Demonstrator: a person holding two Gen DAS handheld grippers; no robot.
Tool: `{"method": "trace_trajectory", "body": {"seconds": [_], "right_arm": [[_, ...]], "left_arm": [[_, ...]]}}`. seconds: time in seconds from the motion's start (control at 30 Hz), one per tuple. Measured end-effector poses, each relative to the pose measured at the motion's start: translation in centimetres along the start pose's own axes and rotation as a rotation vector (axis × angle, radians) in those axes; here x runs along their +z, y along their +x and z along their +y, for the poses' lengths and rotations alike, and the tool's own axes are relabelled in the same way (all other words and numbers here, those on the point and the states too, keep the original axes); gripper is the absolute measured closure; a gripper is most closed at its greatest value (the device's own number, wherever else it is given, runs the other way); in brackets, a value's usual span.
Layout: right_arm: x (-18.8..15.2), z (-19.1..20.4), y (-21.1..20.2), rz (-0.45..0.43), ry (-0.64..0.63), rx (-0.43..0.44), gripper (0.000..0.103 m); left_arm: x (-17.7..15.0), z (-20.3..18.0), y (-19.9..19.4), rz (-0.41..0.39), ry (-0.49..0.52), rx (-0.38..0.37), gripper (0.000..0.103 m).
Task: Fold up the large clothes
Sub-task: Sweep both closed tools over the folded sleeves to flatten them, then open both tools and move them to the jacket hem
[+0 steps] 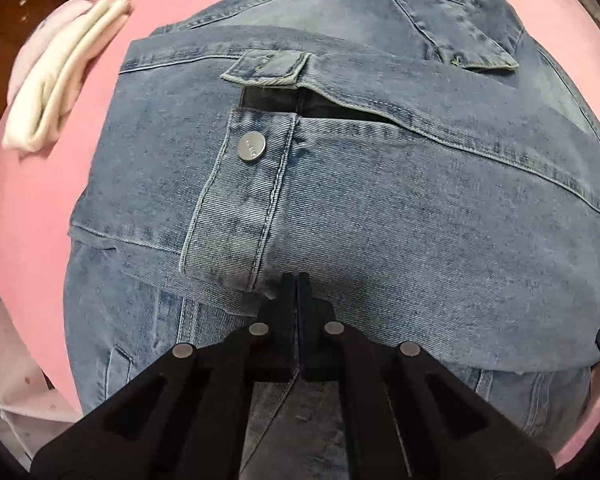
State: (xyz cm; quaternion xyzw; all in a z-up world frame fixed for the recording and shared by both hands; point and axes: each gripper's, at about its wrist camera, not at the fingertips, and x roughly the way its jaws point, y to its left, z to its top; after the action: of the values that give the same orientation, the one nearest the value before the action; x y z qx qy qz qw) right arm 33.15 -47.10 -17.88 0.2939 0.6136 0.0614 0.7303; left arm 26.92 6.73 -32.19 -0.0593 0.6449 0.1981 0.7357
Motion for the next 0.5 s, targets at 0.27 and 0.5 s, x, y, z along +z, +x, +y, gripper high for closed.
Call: {"method": "trace_trajectory", "body": {"seconds": [0.27,0.5], "right_arm": [[-1.8,6.7,1.4,-0.094,-0.016,-0.153,0.067],[-7.4,14.8,2.2,-0.119,-0.236,-0.265,0.020]], "left_arm": [[-1.7,1.2,-1.3,0.029,-0.100,-0.083,0.101],[-6.3,0.4,-1.8,0.062,0.090,-0.034,0.030]]}}
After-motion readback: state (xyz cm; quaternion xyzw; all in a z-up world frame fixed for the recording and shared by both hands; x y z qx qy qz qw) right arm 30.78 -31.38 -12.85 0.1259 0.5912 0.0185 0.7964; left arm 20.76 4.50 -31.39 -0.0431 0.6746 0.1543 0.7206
